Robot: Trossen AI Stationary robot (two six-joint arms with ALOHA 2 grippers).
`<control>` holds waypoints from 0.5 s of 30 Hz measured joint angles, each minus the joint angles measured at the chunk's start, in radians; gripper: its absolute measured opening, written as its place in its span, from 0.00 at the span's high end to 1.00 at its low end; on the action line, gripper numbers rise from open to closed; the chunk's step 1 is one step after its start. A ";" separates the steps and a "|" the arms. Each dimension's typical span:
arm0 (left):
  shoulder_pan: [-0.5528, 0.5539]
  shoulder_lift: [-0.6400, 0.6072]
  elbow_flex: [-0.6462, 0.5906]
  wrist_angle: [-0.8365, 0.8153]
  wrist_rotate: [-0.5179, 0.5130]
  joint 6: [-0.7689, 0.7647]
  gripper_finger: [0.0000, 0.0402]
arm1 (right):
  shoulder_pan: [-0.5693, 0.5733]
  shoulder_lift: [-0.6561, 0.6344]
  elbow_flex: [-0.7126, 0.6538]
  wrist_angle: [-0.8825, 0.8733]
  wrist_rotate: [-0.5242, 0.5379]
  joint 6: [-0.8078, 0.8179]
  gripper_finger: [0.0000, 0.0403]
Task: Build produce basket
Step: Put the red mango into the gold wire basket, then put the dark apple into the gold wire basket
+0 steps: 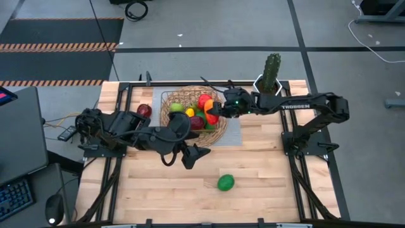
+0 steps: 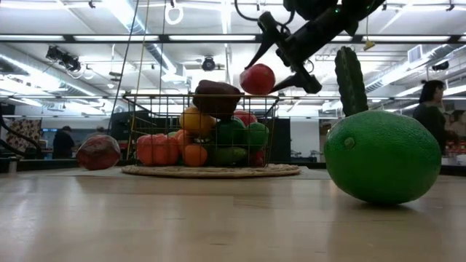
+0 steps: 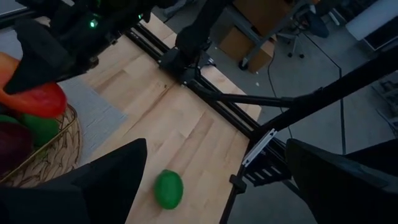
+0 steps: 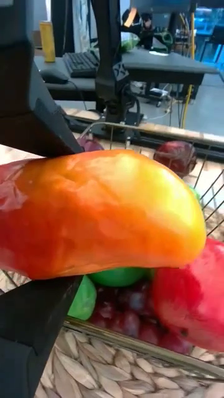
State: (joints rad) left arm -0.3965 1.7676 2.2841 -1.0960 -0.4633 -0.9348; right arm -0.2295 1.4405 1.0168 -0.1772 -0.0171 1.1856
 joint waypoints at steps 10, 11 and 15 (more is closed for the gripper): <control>0.000 0.000 0.000 0.000 0.000 -0.005 0.03 | -0.003 -0.005 0.001 -0.001 0.013 -0.037 0.16; 0.001 0.000 0.000 0.000 0.000 -0.005 0.03 | -0.003 -0.004 0.000 -0.003 0.009 -0.037 0.15; 0.024 -0.001 0.000 -0.004 -0.018 -0.032 0.03 | -0.004 -0.006 0.000 -0.003 -0.011 -0.038 0.11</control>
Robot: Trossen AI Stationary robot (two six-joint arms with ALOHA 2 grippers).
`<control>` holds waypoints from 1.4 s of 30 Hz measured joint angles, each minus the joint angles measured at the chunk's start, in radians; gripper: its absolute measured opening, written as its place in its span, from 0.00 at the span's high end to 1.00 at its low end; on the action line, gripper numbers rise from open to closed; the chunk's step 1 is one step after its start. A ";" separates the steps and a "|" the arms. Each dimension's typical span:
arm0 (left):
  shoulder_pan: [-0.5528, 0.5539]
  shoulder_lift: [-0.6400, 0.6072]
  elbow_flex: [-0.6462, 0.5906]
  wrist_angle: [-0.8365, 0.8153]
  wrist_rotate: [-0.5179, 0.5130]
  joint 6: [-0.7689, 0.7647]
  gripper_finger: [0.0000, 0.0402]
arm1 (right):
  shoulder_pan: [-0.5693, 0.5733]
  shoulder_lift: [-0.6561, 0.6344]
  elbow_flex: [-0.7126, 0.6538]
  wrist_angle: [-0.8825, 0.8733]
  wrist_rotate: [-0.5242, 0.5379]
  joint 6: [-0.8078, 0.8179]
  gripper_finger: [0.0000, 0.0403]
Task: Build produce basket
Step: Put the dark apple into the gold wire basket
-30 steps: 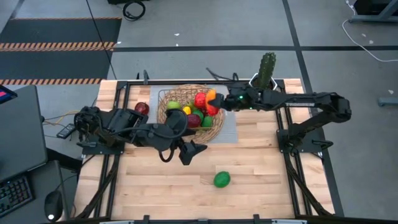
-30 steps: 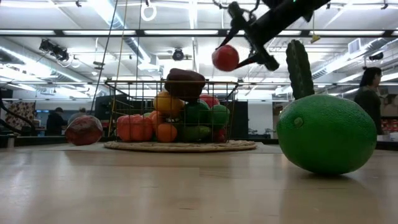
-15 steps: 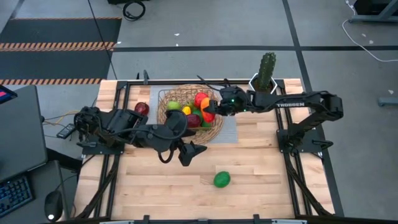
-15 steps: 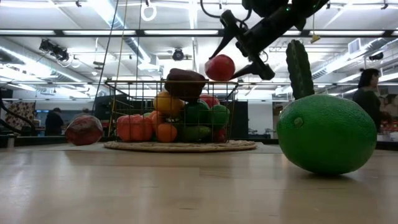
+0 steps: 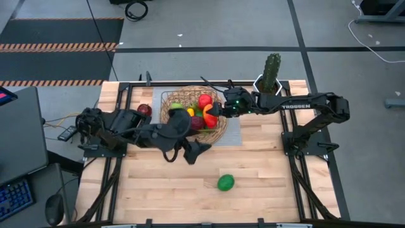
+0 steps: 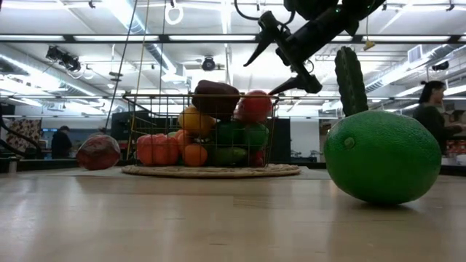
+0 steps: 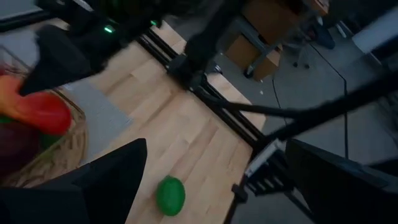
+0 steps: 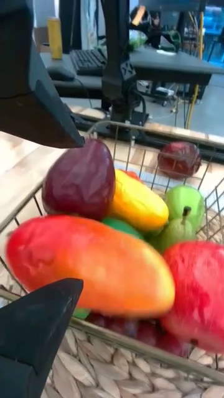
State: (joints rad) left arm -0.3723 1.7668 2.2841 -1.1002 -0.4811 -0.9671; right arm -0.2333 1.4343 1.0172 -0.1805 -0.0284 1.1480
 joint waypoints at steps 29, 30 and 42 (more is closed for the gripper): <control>0.409 -0.213 -0.108 -0.471 0.021 0.039 0.03 | -0.002 -0.296 0.000 -0.040 -0.157 -0.168 0.04; 0.432 -0.215 -0.121 -0.471 0.022 0.054 0.03 | -0.002 -0.304 0.000 -0.050 -0.157 -0.178 0.04; 0.676 -0.289 -0.445 -0.470 0.211 0.172 0.03 | 0.002 -0.386 -0.001 -0.274 -0.182 -0.297 0.04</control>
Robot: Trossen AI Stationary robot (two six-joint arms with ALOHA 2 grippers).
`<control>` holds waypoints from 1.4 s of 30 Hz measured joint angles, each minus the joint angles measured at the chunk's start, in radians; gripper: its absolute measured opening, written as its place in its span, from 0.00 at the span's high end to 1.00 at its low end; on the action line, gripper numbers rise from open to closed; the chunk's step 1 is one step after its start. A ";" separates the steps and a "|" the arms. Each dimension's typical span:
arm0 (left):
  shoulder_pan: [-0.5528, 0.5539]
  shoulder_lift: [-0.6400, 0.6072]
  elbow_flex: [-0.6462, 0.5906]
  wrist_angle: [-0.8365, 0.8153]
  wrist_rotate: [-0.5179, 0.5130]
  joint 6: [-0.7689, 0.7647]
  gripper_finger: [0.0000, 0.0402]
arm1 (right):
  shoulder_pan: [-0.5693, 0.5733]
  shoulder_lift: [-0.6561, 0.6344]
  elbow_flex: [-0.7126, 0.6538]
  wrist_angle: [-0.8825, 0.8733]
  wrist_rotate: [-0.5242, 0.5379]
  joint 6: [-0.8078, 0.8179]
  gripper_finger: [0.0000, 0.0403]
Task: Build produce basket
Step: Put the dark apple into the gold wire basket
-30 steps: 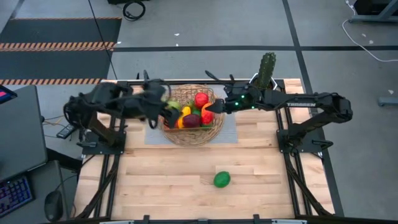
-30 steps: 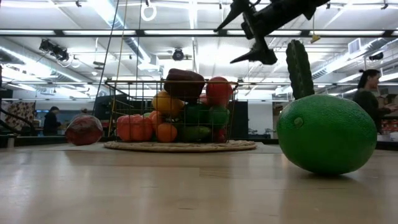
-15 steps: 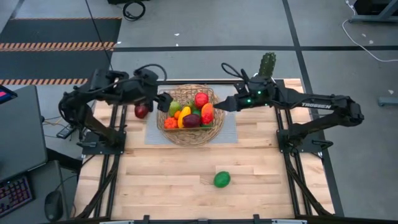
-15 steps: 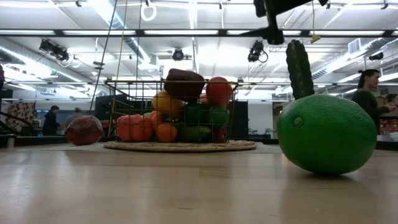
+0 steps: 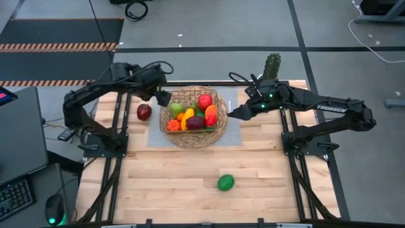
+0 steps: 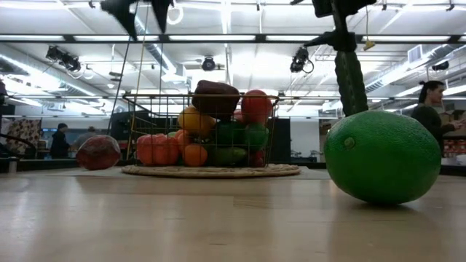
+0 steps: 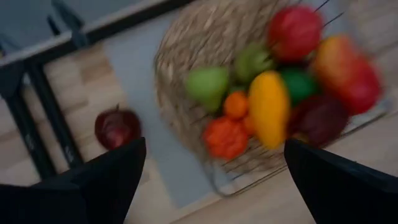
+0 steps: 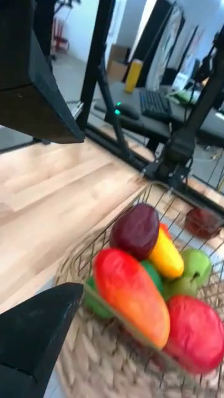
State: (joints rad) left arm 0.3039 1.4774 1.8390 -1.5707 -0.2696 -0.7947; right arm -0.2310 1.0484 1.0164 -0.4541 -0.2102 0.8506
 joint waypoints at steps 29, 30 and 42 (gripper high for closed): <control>0.425 -0.267 -0.715 0.282 0.232 0.552 0.03 | -0.002 -0.044 0.000 -0.097 0.353 0.217 0.04; 0.432 -0.271 -0.733 0.293 0.236 0.544 0.03 | -0.002 -0.038 0.000 -0.097 0.353 0.222 0.04; 0.473 -0.274 -1.008 0.424 0.211 0.540 0.03 | 0.024 0.016 0.000 -0.085 0.356 0.342 0.04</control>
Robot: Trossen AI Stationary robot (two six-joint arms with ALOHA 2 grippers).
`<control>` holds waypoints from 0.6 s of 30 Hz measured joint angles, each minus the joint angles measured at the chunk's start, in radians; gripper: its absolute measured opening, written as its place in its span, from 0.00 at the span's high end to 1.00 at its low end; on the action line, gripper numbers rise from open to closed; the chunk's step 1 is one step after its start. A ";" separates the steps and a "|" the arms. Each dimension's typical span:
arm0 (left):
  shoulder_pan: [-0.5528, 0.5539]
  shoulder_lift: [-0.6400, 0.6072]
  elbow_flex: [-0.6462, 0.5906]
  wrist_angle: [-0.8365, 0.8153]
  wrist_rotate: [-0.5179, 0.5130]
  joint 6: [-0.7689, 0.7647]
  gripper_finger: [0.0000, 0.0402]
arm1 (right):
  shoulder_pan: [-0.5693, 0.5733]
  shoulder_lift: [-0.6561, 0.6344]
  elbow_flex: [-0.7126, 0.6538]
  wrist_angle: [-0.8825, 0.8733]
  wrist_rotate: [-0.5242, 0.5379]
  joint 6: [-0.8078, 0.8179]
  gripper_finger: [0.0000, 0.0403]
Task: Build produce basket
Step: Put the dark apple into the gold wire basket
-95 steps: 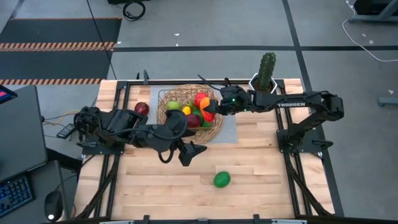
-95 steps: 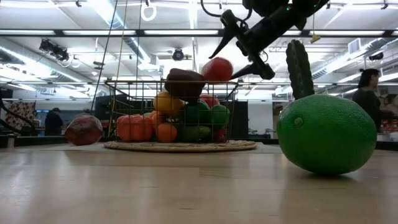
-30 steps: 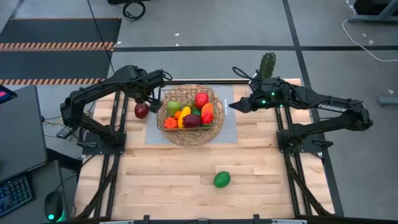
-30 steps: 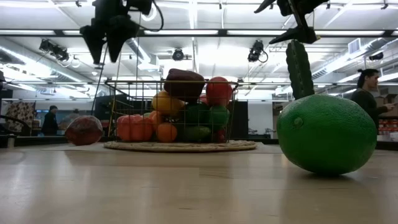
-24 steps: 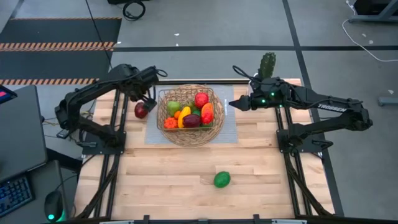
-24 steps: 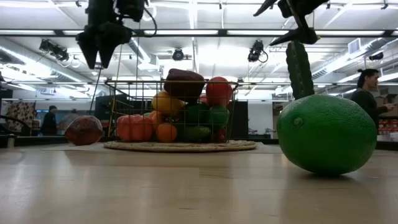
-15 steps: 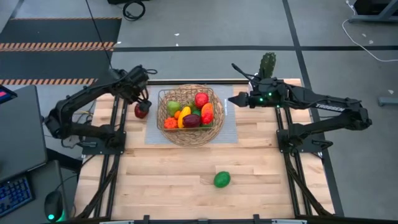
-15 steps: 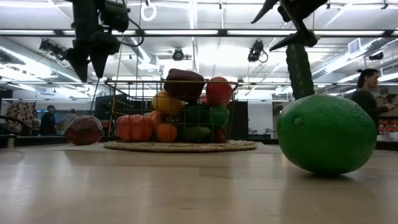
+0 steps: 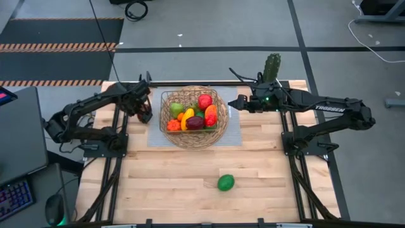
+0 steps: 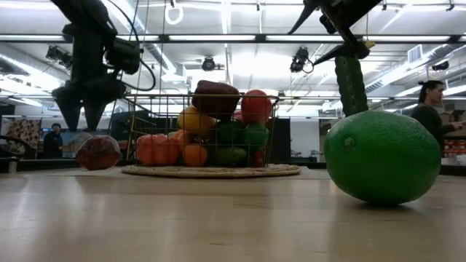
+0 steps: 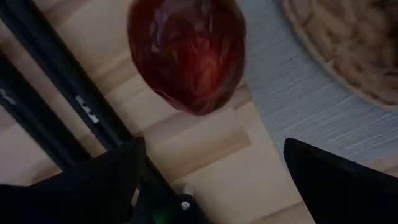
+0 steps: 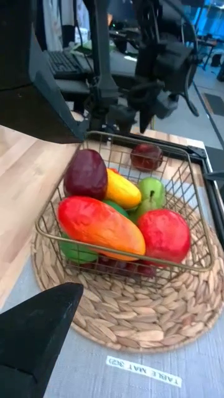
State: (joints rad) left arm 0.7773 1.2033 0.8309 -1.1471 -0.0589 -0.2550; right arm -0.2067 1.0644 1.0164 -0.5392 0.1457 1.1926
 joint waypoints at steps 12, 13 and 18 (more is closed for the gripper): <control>0.000 0.000 -0.059 0.177 -0.113 0.018 0.03 | 0.040 0.016 0.000 -0.002 -0.035 0.003 0.04; 0.000 0.000 -0.059 0.187 -0.113 0.017 0.03 | 0.043 0.016 0.000 -0.002 -0.037 0.003 0.04; 0.006 0.009 -0.059 0.210 -0.113 0.001 0.03 | 0.060 0.016 0.000 -0.002 -0.042 -0.011 0.04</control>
State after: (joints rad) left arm 0.7829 1.2126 0.7719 -0.9374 -0.1716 -0.2539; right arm -0.1465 1.0801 1.0164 -0.5415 0.1036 1.1815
